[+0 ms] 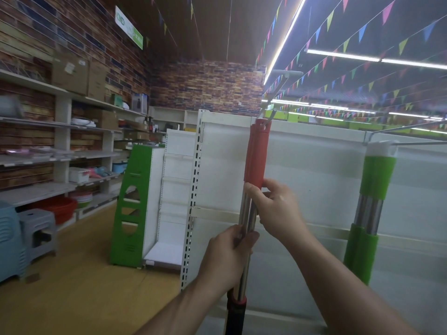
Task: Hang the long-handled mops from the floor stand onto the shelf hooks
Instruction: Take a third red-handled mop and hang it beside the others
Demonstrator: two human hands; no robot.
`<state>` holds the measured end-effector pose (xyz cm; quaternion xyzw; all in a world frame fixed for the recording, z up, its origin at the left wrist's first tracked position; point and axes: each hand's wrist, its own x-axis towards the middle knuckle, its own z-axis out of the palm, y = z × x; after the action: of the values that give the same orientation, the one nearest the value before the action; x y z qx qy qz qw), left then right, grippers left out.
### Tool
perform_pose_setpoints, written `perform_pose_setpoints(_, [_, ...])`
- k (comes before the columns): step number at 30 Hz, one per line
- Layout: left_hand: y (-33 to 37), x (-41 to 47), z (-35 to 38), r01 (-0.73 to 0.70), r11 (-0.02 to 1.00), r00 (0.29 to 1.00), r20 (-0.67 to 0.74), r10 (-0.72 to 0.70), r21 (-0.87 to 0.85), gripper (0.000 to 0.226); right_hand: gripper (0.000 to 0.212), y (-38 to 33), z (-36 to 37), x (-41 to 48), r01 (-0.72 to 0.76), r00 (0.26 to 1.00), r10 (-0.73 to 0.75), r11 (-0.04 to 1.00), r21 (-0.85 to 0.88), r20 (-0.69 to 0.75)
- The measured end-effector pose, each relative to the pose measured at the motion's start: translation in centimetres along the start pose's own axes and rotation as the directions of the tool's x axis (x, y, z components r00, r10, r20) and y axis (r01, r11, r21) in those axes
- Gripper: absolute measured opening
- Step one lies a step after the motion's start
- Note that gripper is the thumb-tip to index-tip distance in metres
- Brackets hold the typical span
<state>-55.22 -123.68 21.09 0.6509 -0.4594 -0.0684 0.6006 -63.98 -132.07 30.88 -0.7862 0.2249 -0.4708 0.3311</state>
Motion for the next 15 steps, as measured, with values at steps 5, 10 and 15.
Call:
perform_pose_setpoints(5, [0.0, 0.5, 0.0, -0.014, 1.000, 1.000, 0.006, 0.014, 0.022, 0.035, 0.031, 0.1, 0.0, 0.4, 0.008, 1.000, -0.007, 0.998, -0.066, 0.007])
perform_pose_setpoints(10, [-0.1, 1.0, 0.0, -0.036, 0.997, 0.999, 0.012, 0.035, 0.075, 0.043, 0.034, -0.3, -0.1, 0.6, 0.015, 1.000, -0.011, 0.988, -0.156, 0.027])
perform_pose_setpoints(15, [-0.5, 1.7, 0.1, -0.068, 0.986, 0.998, 0.012, 0.067, 0.151, 0.043, 0.036, -0.7, -0.2, 1.0, 0.001, 0.999, 0.010, 0.966, -0.257, 0.042])
